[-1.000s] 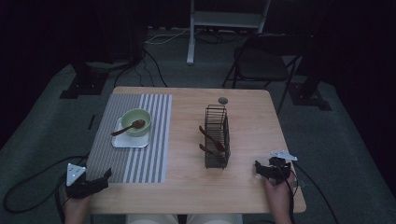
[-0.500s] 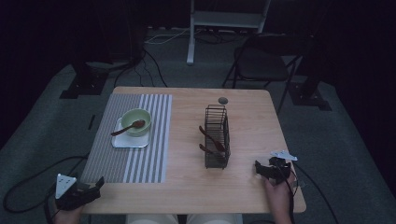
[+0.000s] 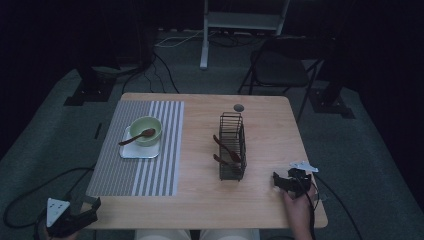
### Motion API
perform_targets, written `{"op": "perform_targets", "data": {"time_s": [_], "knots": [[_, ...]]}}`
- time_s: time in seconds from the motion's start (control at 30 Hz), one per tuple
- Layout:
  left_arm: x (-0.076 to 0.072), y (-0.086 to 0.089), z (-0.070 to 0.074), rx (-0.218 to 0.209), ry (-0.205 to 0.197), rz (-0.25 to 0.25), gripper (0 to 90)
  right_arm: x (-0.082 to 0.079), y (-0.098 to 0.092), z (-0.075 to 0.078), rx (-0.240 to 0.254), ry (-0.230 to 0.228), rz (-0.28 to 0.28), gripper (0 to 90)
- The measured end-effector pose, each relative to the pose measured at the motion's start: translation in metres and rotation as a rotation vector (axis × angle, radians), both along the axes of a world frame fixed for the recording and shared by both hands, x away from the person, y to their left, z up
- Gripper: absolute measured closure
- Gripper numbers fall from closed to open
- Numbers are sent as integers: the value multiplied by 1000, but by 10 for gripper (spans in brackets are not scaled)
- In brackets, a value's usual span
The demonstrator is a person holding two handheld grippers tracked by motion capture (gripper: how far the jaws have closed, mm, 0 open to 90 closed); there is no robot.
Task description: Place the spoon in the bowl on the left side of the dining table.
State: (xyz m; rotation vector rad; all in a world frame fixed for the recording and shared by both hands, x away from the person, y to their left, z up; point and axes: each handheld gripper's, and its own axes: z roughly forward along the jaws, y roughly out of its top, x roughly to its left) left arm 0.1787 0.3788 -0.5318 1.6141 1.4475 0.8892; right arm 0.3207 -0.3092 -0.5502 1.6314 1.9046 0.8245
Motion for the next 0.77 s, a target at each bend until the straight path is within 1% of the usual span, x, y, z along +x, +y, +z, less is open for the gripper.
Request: {"op": "perform_targets", "data": {"time_s": [0.1,0.17,0.27,0.3,0.33,0.4,0.47,0.5,0.57,0.63,0.67,0.77], "knots": [[-5,5,0,3,-2,15,6,0,0,0,0,0,0,125],[-9,7,0,3,4,24,6,0,0,0,0,0,0,125],[-16,11,0,-14,1,24,6,0,0,0,0,0,1,125],[-19,13,0,-18,-6,20,6,0,0,0,0,0,1,125],[-21,14,-1,-28,-10,13,6,0,0,0,0,0,1,125],[-24,16,-3,-54,-1,1,6,0,0,0,0,0,1,125],[-26,18,-5,-76,15,-10,5,0,0,0,0,0,1,125],[-27,19,-5,-87,17,-15,6,0,0,0,0,0,0,124],[-27,21,-5,-114,8,-15,6,0,0,0,0,0,1,124],[-27,21,-6,-128,3,-12,6,0,0,0,0,0,0,124],[-27,21,-6,-131,8,-15,6,0,0,0,0,0,1,124],[-26,19,-7,-117,16,-33,6,0,0,0,0,0,1,124]]}}
